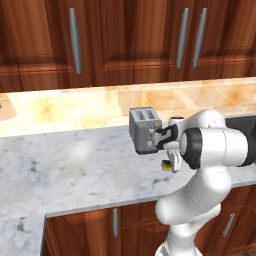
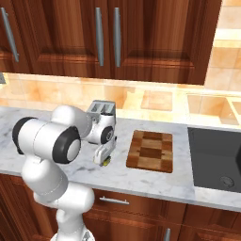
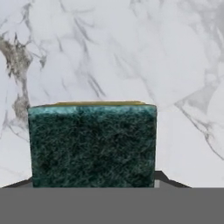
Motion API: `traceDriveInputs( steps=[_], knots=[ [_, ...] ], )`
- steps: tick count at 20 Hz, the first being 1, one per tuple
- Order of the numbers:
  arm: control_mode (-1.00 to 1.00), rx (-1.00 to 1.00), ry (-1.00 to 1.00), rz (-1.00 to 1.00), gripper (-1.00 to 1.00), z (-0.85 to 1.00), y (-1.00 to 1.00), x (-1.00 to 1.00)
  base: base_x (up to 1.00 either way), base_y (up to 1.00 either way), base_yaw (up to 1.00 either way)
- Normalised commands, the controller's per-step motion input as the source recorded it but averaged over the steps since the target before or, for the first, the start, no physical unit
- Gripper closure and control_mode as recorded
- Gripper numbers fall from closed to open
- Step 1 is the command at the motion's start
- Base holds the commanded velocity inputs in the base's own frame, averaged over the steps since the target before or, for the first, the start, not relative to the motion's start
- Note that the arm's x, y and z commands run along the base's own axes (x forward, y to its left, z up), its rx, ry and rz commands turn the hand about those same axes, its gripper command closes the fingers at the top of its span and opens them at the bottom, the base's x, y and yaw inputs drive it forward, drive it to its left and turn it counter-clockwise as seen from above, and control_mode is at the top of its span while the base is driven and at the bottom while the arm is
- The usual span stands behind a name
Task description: Pick up the sponge from the counter and clean the cutting board by briefly scrubbing or pressing down on the cutting board. Once finished, release the sponge.
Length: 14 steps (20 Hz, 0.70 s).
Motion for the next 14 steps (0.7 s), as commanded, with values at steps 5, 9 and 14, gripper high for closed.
traceDriveInputs(
  steps=[5, 9, 14],
  knots=[
    [-1.00, 0.05, 0.00, -0.06, -1.00, -0.01, 0.00, -0.20, 0.00, 0.00, 0.00],
    [-1.00, 0.04, 0.00, -0.09, -1.00, 0.30, 0.00, -0.17, 0.00, 0.00, 0.00],
    [-1.00, 0.00, 0.00, -0.07, -1.00, 0.65, 0.00, -0.02, 0.00, 0.00, 0.00]
  ],
)
